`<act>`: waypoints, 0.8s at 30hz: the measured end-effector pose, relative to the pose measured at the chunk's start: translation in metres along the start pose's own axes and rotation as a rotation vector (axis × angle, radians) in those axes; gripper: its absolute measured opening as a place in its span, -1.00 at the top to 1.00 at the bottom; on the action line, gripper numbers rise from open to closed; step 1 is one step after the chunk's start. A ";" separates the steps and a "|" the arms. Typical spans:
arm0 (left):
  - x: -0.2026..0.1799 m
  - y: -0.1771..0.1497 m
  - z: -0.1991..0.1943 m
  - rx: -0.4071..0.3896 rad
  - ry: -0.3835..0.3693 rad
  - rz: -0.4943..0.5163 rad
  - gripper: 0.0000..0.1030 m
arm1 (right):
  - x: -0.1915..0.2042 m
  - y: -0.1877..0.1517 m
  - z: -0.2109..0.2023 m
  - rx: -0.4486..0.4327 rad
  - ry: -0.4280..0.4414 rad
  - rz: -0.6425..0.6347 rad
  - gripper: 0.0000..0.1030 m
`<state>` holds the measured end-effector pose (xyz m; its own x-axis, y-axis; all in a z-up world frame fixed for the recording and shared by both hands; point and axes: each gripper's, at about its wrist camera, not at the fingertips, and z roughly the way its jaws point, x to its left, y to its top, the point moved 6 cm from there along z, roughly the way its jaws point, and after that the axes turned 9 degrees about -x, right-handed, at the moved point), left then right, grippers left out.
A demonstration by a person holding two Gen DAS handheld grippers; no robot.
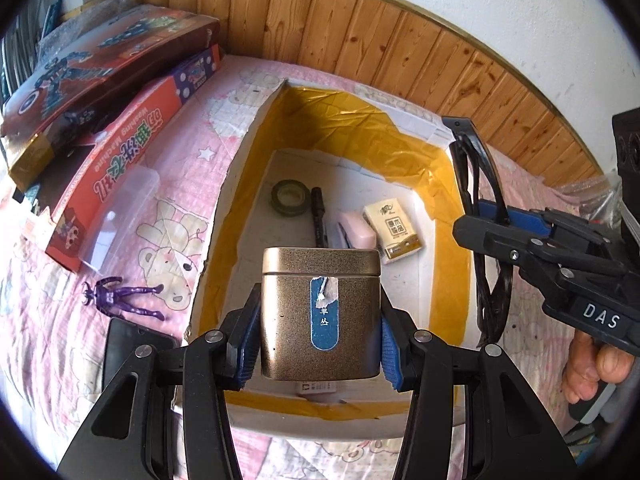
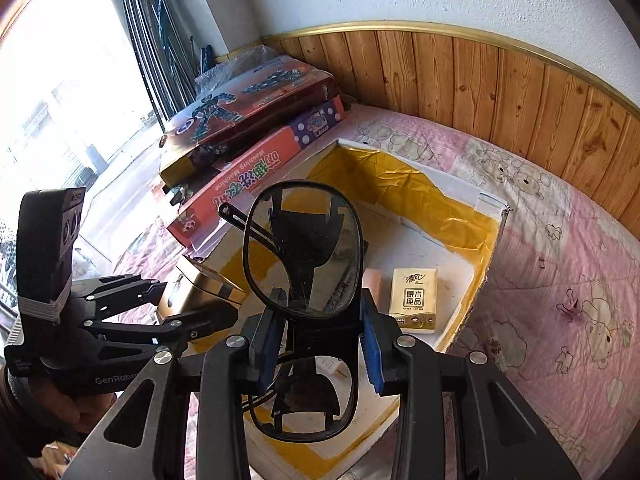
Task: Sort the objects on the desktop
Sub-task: 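Carry the tin box and glasses over the cardboard box with both tools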
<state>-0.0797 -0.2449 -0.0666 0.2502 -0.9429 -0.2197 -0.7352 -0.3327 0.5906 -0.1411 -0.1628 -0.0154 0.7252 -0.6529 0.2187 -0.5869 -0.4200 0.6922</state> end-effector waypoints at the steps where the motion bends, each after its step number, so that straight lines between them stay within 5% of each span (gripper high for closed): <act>1: 0.000 0.000 0.003 0.014 -0.004 0.006 0.01 | -0.002 0.001 0.005 0.012 -0.009 -0.004 0.28; 24: -0.010 0.000 0.072 0.256 0.014 0.131 0.01 | -0.045 0.021 0.105 0.257 -0.154 -0.019 0.28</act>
<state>-0.1273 -0.2345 -0.1206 0.1497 -0.9783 -0.1429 -0.8967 -0.1953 0.3973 -0.2242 -0.2088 -0.0830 0.6851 -0.7232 0.0874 -0.6602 -0.5657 0.4940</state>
